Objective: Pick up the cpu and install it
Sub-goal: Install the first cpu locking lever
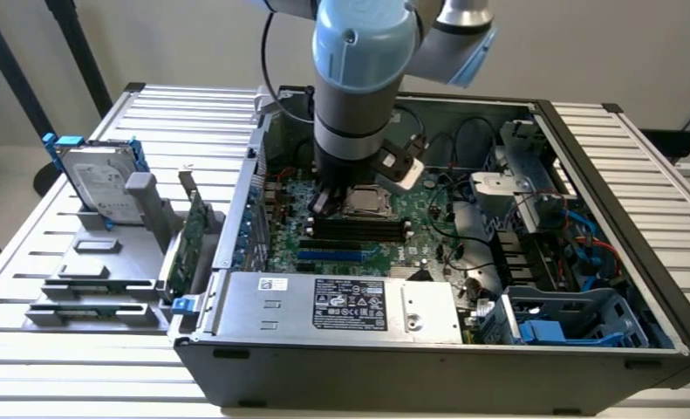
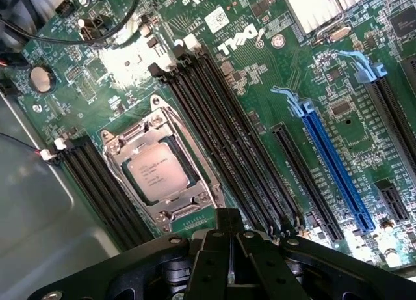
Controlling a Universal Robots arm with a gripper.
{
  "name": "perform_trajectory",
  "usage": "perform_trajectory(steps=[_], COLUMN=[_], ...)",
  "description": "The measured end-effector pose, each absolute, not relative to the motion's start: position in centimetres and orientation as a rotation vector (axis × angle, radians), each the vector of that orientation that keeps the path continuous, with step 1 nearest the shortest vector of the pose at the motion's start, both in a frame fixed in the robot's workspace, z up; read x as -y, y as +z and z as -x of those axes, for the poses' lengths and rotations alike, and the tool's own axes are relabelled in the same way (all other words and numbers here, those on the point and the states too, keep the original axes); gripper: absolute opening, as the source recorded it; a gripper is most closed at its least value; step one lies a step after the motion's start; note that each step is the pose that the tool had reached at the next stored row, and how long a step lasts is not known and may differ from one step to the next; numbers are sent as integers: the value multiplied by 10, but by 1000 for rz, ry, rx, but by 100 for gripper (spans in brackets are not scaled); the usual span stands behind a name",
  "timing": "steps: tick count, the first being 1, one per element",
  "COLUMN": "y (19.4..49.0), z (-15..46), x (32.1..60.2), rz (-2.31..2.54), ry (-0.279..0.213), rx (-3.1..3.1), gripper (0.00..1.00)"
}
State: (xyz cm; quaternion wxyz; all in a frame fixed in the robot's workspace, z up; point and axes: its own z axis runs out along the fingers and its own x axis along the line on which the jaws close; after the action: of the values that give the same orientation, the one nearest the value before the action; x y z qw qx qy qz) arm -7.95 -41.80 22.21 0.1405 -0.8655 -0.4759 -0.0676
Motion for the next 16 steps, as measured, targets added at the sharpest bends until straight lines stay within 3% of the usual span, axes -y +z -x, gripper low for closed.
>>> perform_trajectory(steps=[16], y=[204], z=[85], x=[412], rz=[2500], ry=[-195], rx=[1374], gripper=[11])
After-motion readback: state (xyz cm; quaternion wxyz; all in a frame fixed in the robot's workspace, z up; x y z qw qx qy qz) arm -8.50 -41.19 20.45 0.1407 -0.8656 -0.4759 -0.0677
